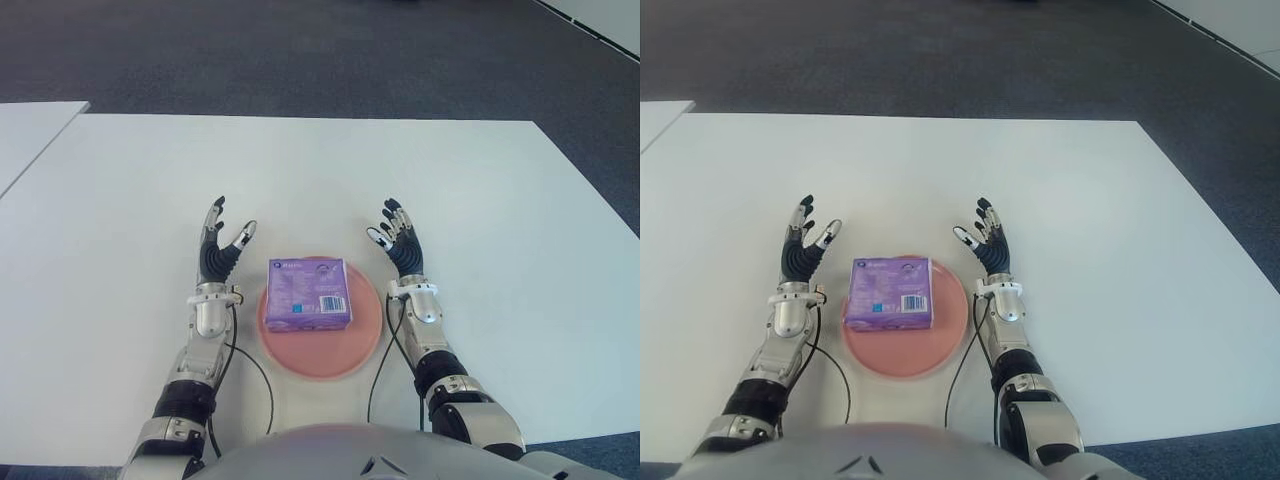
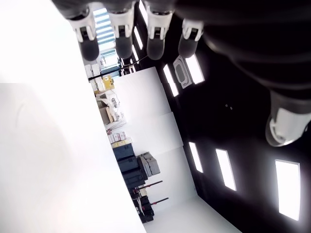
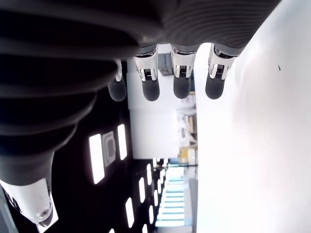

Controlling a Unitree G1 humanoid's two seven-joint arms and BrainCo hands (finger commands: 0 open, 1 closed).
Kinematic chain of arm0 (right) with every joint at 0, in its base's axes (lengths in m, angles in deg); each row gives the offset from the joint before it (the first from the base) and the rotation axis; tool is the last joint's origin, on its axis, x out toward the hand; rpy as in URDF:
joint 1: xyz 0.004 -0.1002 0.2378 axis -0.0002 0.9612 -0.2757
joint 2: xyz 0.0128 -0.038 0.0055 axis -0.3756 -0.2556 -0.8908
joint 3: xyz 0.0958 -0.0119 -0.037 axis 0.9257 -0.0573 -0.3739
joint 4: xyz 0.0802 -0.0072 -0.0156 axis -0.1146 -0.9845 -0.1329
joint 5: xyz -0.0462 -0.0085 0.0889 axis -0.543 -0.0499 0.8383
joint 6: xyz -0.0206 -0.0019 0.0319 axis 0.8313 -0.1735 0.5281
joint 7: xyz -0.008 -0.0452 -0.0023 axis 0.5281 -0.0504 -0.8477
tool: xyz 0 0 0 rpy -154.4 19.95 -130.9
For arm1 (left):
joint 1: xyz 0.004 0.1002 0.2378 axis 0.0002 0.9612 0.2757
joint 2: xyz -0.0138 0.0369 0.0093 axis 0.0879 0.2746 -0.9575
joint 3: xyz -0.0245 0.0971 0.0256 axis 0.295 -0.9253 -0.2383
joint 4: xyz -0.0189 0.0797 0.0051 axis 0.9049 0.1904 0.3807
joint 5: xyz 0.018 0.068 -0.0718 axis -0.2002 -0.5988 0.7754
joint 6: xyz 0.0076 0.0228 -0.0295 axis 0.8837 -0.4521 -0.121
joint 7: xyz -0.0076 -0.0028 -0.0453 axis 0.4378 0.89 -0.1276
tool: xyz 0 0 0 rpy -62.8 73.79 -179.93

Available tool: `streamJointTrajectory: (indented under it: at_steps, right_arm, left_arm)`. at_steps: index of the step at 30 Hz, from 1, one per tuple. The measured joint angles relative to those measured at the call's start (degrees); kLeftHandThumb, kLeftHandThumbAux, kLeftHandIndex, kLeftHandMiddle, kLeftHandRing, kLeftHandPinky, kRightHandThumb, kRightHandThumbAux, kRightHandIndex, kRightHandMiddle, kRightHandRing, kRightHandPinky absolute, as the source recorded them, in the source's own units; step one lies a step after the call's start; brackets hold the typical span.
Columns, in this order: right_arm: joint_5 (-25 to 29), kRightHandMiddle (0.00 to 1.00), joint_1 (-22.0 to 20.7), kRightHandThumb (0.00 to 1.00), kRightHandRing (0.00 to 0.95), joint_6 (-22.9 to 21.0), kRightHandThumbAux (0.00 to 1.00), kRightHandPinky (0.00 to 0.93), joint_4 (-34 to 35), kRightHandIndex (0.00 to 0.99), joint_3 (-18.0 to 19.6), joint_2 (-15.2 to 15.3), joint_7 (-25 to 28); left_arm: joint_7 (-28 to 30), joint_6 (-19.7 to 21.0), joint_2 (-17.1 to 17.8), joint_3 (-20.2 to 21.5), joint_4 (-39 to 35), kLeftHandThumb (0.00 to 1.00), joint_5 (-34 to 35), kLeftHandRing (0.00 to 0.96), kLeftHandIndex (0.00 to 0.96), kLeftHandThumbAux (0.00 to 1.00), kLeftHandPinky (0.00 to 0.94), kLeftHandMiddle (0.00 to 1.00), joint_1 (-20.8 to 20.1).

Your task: Put the tissue paper into the plate.

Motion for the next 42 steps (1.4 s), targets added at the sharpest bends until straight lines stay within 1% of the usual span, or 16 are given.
streamJointTrajectory:
  at_steps: [4, 11, 24, 31, 42]
  right_arm:
    - [0.10, 0.000, 0.00, 0.000, 0.000, 0.01, 0.663, 0.000, 0.00, 0.000, 0.16, 0.03, 0.34]
    - [0.12, 0.000, 0.00, 0.000, 0.000, -0.03, 0.658, 0.000, 0.00, 0.000, 0.32, 0.08, 0.91]
    - [0.28, 0.000, 0.01, 0.000, 0.000, -0.01, 0.652, 0.000, 0.00, 0.000, 0.49, 0.54, 1.41]
    - [0.30, 0.000, 0.05, 0.000, 0.000, 0.00, 0.653, 0.000, 0.00, 0.000, 0.55, 0.93, 1.34]
    - [0.31, 0.000, 0.07, 0.000, 0.000, 0.06, 0.655, 0.000, 0.00, 0.000, 0.57, 1.05, 0.75]
  left_arm:
    - [0.82, -1.67, -0.03, -0.47, 0.17, 0.000, 0.07, 0.000, 0.000, 0.438, 0.000, 0.000, 1.01]
    - [2.44, -1.84, -0.29, -0.55, -0.02, 0.000, 0.65, 0.000, 0.000, 0.452, 0.000, 0.000, 2.47]
    - [3.60, -1.09, -1.37, -0.58, -2.21, 0.000, 1.07, 0.000, 0.000, 0.469, 0.000, 0.000, 3.78]
    - [3.60, -0.23, -1.95, -0.55, -2.33, 0.000, 1.06, 0.000, 0.000, 0.477, 0.000, 0.000, 4.36]
    - [3.60, -0.20, -2.24, -0.38, -2.33, 0.000, 1.00, 0.000, 0.000, 0.475, 0.000, 0.000, 4.60]
